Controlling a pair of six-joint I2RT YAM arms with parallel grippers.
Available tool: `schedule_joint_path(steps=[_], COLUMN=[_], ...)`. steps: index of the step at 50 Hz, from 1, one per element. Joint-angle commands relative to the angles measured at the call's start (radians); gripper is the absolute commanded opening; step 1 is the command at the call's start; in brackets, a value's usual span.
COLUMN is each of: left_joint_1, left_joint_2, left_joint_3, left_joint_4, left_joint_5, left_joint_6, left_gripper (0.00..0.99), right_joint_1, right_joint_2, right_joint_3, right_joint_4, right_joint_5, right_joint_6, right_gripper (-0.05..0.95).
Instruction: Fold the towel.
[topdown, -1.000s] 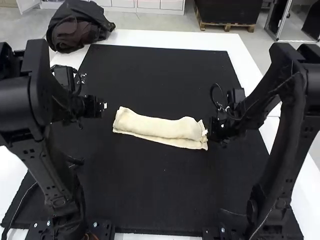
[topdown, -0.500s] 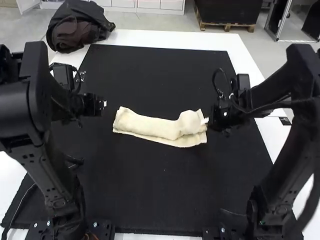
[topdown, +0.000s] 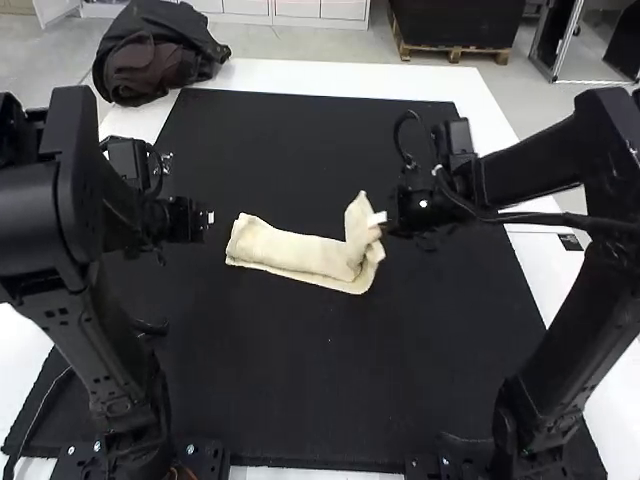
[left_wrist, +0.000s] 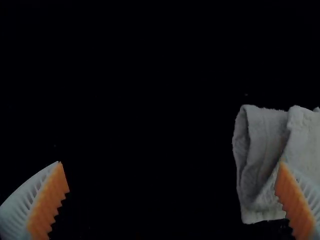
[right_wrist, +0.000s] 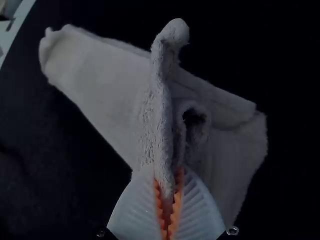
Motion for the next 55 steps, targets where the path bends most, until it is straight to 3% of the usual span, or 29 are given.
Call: schedule_joint_path(steps=[1, 28, 55], left_joint_1=[0.003, 0.007, 0.036], left_joint_2=[-0.031, -0.045, -0.054], left_joint_3=[-0.008, -0.029, -0.057], left_joint_4=[0.008, -0.001, 0.004], left_joint_5=[-0.007, -0.012, -0.012], left_joint_6=[-0.004, -0.004, -0.004], left_gripper=[0.967, 0.967, 0.967], right_joint_1=[0.078, 0.289, 0.380], right_joint_2=[0.017, 0.278, 0.503], right_joint_3=[0.060, 0.251, 0.500], right_joint_4=[0.032, 0.141, 0.167], right_joint_5=[-0.027, -0.022, -0.025], right_joint_6=[0.051, 0.099, 0.123], right_gripper=[-0.02, -0.02, -0.02])
